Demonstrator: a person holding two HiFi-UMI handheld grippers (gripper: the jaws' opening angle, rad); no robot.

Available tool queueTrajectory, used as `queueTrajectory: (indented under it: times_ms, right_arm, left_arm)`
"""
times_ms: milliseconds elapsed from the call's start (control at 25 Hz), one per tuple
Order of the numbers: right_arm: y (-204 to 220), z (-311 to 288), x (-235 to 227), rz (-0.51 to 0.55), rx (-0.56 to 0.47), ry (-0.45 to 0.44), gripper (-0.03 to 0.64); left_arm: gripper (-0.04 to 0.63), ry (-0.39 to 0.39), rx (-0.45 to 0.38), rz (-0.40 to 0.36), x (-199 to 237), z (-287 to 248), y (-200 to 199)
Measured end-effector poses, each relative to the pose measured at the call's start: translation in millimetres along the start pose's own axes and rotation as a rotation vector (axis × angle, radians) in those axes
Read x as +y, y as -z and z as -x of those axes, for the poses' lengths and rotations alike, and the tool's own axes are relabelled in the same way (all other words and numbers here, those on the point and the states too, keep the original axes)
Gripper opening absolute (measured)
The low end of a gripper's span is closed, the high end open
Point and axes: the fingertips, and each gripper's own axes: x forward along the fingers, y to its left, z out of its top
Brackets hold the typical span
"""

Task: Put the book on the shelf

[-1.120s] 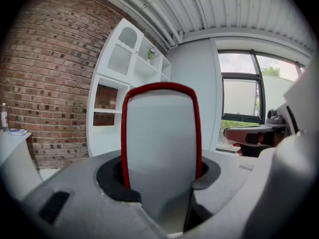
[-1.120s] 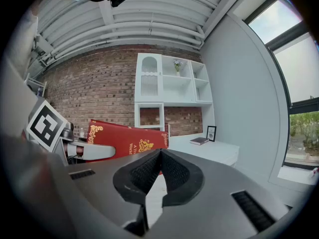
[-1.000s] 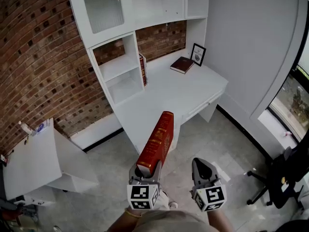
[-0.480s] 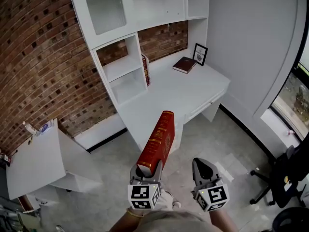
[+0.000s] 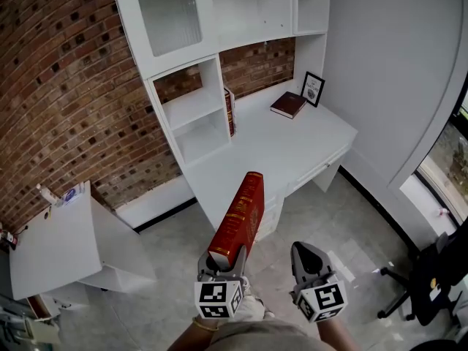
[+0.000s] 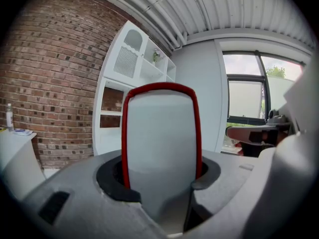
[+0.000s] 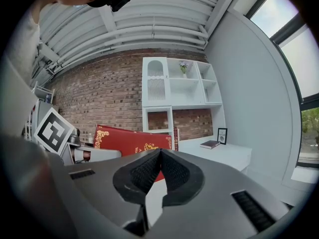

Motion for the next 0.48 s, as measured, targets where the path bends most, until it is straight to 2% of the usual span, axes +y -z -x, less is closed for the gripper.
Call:
queueTrajectory:
  times_ms: [480]
  right_arm:
    - [-19.6,-65.8,0.5,0.044,0.003,-0.039,0.006]
  left_arm:
    - [0.235,-0.043,-0.019,0.007,48.4,-41.5,-18.6]
